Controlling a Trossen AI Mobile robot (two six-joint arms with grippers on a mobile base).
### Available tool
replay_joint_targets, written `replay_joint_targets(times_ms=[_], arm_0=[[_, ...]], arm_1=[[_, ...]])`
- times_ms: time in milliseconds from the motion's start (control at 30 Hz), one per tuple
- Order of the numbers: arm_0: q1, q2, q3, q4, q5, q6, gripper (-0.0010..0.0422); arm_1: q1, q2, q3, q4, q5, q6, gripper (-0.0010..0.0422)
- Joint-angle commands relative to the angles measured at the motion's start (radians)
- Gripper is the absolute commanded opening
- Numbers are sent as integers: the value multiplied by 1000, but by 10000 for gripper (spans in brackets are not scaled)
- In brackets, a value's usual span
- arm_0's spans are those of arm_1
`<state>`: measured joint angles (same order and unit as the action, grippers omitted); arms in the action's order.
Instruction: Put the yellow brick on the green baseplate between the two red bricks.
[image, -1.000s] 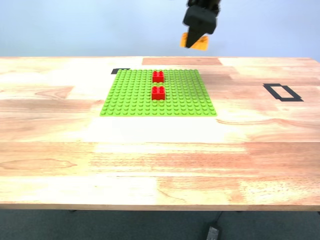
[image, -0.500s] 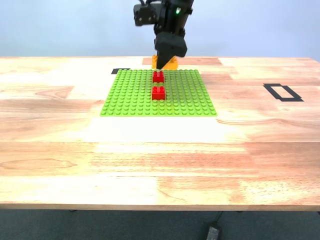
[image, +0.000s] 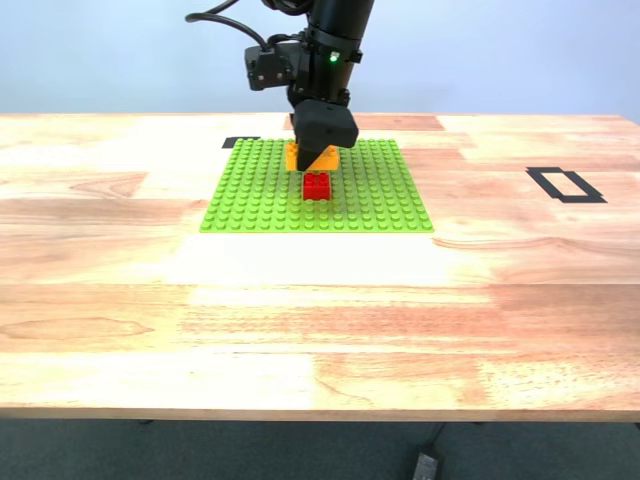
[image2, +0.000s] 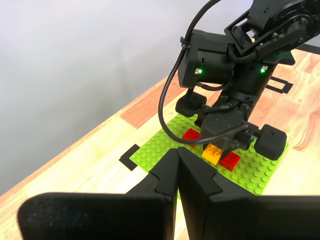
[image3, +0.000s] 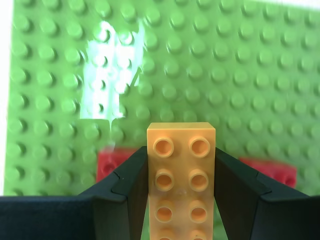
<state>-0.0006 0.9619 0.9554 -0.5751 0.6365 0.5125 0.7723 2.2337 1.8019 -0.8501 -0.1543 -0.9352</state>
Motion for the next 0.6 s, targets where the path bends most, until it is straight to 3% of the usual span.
replay_joint_targets(times_ms=[33, 600], arm_0=[[0, 0, 0, -1, 0, 0, 0], [0, -2, 0, -19, 0, 0, 0]], arm_1=[[-3, 4, -5, 12, 0, 6, 18], [-24, 15, -53, 89, 5, 27, 18]])
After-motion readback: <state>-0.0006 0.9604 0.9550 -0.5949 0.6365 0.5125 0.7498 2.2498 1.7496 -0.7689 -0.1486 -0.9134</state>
